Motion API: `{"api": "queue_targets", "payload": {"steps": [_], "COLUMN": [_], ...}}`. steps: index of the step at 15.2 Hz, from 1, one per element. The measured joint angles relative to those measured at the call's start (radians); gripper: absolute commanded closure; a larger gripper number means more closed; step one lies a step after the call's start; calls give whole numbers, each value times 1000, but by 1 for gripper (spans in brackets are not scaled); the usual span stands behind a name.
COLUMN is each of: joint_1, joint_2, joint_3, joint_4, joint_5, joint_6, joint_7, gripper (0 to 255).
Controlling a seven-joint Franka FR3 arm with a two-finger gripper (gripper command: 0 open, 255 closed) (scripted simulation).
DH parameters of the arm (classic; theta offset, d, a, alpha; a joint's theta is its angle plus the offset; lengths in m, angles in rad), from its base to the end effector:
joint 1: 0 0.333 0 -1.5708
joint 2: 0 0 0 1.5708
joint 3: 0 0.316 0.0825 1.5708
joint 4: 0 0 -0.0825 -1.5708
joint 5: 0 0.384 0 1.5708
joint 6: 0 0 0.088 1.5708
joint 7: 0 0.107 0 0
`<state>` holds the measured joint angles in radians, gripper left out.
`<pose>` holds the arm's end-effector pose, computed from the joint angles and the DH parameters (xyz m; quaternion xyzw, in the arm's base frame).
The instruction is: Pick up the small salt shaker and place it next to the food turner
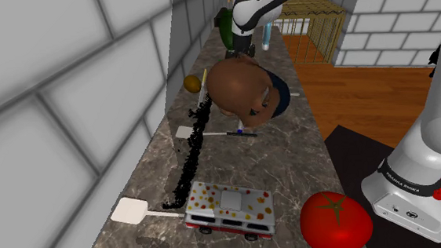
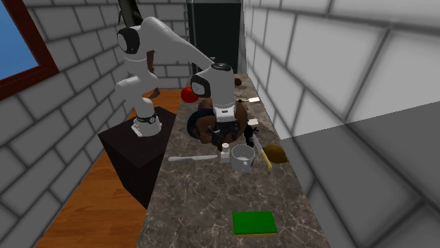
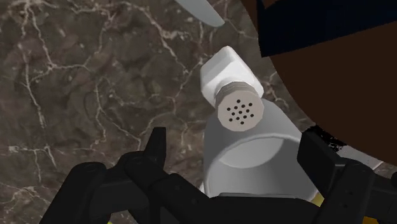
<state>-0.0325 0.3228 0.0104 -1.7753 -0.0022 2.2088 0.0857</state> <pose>0.6509 -0.0150 0.3880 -0.9970 0.0535 -0.0553 0.0025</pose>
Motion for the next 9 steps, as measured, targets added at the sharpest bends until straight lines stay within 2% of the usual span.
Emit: {"api": "queue_targets", "payload": {"steps": [1,4,6,7,9], "joint_1": [1,6,6,7,9], "joint_2": [-4,15,21,19,16], "joint_3": [1,2,3,4,6], "joint_4": [-11,14,10,9,14], "joint_5": [0,-1,-1,0,1], "joint_6": [10,-74,-89,-91,-61], "joint_7": [0,5,2,2,3], "gripper": [0,0,0,255,255]}}
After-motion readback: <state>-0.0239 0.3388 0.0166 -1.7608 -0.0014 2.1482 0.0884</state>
